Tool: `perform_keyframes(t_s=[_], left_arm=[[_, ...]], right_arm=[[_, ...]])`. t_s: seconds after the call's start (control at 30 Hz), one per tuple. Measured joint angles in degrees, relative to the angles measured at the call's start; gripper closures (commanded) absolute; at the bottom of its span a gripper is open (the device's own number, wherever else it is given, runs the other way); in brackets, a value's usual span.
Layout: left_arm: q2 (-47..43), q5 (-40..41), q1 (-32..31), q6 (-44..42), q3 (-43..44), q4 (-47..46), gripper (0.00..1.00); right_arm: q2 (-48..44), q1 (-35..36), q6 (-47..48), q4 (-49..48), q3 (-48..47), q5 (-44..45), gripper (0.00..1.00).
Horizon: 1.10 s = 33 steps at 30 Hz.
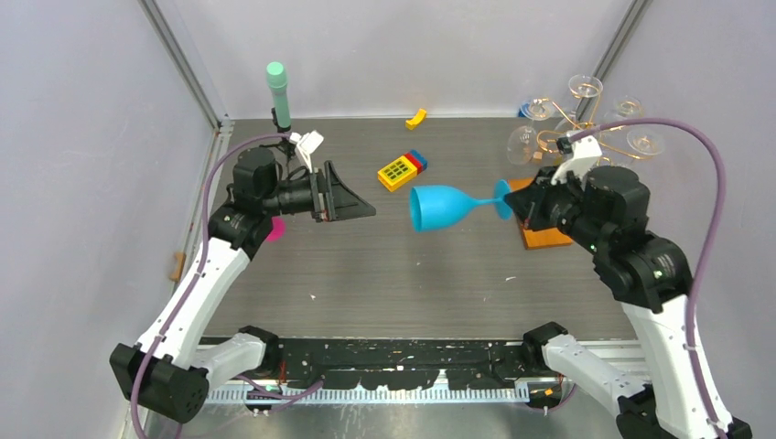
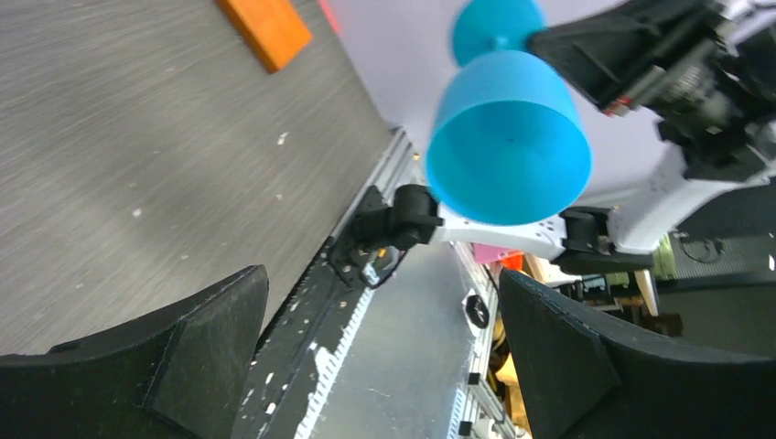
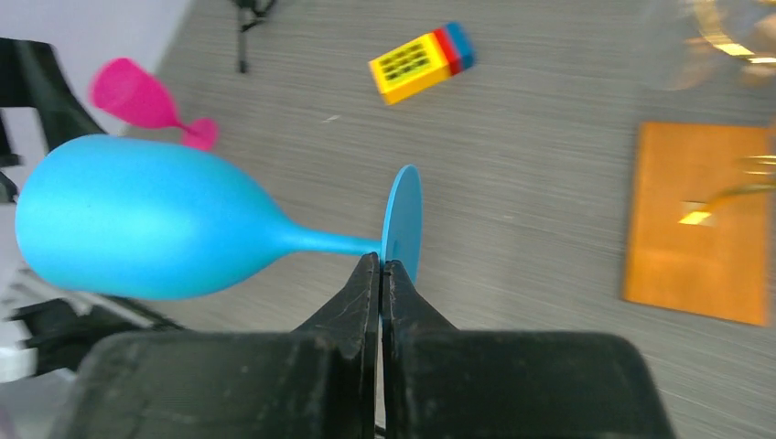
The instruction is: Take the wine glass off the wine glass rack
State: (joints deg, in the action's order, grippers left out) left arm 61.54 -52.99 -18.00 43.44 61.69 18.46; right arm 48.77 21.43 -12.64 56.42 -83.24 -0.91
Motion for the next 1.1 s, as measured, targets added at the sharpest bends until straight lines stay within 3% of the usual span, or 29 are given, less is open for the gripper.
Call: perform_keyframes(t_s=[0.23, 0.57, 0.93, 1.03, 1.1], left_arm=[[-2.8, 0.04, -4.42, 7.23, -0.02, -9.29, 0.02], [-3.34, 1.38, -5.77, 15.17, -0.66, -18.97, 0.34], [-1.55, 4.28, -9.01, 15.74, -0.66, -20.37, 0.38], [-0.72, 5.16, -9.49, 14.75, -0.66, -20.2, 0.56], [-0.17, 5.99, -9.73, 13.49, -0.61, -19.21, 0.75]], right_arm=[[3.56, 0.11, -9.42, -11.41, 6.51, -10.38, 1.0], [5.03, 0.7, -13.77, -17.79, 9.33, -14.19, 1.0], [9.46, 4.28, -14.12, -19.04, 9.53, -12.7, 1.0], [10.99, 6.14, -13.94, -18.99, 9.53, -11.43, 1.0], [12.04, 7.54, -13.68, -18.97, 9.53, -10.49, 1.0]])
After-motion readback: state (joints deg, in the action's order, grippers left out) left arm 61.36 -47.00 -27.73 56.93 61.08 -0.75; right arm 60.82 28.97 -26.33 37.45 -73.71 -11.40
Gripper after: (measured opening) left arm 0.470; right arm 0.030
